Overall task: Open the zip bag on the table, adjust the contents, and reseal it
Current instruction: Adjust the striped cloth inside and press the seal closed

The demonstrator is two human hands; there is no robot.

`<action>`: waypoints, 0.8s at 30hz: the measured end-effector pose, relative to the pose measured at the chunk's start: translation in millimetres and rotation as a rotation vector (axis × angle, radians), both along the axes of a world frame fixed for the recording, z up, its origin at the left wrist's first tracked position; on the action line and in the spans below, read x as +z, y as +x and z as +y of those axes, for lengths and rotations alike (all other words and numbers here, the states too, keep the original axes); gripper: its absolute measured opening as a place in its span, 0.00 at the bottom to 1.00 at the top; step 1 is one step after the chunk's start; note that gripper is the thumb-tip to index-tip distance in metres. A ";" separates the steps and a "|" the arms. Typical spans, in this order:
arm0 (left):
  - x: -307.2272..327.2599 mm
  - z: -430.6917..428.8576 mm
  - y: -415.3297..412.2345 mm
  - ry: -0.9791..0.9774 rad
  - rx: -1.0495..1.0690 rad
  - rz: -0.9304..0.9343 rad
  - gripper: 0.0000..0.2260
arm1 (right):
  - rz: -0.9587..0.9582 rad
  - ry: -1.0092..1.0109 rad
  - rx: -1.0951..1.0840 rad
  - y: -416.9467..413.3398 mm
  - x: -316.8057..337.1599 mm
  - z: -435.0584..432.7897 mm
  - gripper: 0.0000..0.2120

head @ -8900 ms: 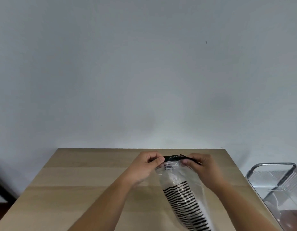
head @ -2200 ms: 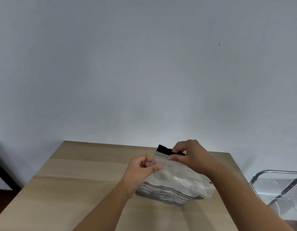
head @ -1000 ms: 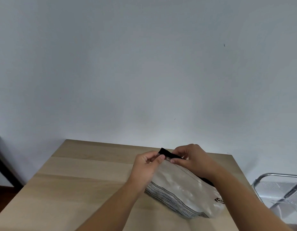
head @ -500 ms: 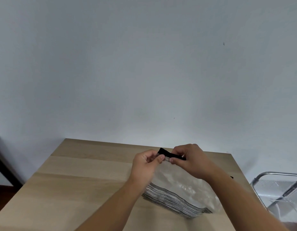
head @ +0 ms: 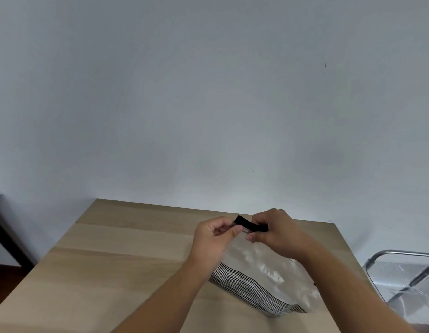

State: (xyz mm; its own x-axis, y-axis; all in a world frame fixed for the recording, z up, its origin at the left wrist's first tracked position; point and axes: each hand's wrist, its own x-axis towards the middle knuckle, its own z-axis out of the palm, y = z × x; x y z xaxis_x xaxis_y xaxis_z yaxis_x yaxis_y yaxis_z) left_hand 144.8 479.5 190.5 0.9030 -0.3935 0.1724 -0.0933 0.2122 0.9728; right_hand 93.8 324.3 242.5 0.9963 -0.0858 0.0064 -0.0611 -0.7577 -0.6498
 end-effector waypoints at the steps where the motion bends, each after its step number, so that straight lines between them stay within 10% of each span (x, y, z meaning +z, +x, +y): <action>1: -0.2 0.4 -0.1 0.008 -0.005 -0.006 0.07 | 0.005 0.008 0.001 0.3 0.2 -0.1 0.13; 24: 3.5 15.5 8.8 -0.029 0.079 0.094 0.01 | -0.004 -0.018 -0.041 -6.1 -2.2 -9.0 0.11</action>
State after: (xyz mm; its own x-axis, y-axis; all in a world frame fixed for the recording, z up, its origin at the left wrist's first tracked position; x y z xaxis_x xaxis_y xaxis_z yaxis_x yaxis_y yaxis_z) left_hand 153.7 495.0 194.0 0.9437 -0.3167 0.0956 -0.0192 0.2361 0.9715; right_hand 87.7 315.4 240.4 0.9919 -0.1268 0.0125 -0.0900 -0.7664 -0.6361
